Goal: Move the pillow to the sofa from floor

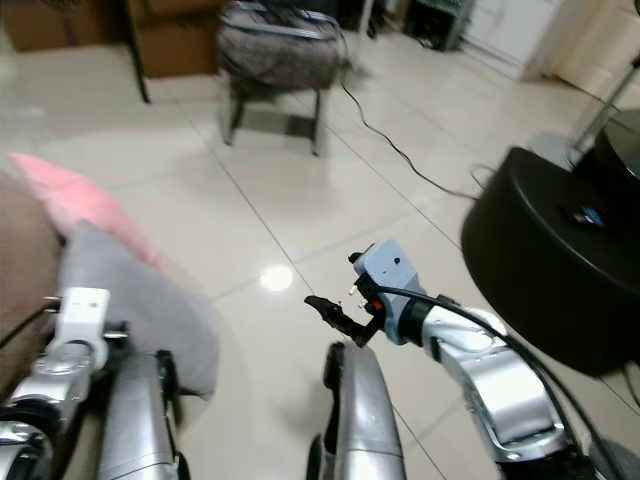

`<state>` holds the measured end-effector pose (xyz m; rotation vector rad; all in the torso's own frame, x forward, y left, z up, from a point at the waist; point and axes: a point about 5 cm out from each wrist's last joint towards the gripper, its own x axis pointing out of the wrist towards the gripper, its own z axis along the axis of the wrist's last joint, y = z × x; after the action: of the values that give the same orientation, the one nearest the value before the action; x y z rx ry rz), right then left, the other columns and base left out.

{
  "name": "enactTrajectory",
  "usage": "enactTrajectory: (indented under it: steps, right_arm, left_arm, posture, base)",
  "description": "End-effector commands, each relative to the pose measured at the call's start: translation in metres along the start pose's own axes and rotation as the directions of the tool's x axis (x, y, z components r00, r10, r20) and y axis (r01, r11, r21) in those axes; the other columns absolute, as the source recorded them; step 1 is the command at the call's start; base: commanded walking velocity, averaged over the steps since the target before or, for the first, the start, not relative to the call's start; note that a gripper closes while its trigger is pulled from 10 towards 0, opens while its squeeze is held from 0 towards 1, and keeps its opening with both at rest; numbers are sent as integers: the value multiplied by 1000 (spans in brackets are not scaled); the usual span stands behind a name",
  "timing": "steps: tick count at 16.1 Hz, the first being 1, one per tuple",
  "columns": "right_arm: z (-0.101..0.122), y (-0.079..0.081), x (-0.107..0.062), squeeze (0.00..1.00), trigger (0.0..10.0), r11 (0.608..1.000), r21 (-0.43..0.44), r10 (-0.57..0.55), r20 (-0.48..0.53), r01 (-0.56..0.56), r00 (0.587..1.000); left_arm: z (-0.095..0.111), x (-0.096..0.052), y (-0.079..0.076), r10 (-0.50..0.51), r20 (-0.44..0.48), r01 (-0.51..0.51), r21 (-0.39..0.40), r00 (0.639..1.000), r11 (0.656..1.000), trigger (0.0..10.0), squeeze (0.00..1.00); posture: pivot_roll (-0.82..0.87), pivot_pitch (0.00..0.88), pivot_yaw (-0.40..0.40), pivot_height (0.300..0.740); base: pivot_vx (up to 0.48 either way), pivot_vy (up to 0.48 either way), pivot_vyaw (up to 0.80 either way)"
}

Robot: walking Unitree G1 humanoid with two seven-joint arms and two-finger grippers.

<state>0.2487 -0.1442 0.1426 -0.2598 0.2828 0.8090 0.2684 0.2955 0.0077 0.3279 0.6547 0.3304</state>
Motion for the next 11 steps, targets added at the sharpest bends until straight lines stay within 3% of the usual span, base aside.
enactTrajectory:
  steps: [1,4,5,8,9,11]
  right_arm:
    - [2,1,-3,0,10000,999,-22,27,-15,-27,1000]
    - [4,1,-7,0,10000,998,-40,45,-25,-46,999]
    - [7,1,-9,0,10000,998,-37,47,-23,-48,999]
    - [7,3,-8,0,10000,998,-38,55,-25,-56,998]
    - [7,4,-8,0,10000,998,-39,57,-25,-58,998]
    - [7,5,-7,0,10000,997,-36,69,-27,-70,997]
  left_arm:
    - [2,0,7,55,18,-55,26,998,998,10000,0]
    - [8,0,16,120,88,-124,41,989,991,10000,0]
    - [15,-1,19,155,163,-169,77,974,983,10000,0]
    - [19,-4,28,234,252,-285,189,939,940,10000,0]
    - [19,-4,30,240,249,-292,200,938,935,10000,0]
    - [5,-2,32,231,148,-262,253,962,931,10000,0]
  posture:
    - [-192,125,-144,472]
    - [-205,137,-147,472]
    - [-203,133,-147,472]
    - [-196,137,-139,472]
    - [-194,135,-137,472]
    - [-189,132,-129,472]
  base:
    - [0,0,0]
    - [0,0,0]
    - [0,0,0]
    - [0,0,0]
    - [0,0,0]
    - [0,0,0]
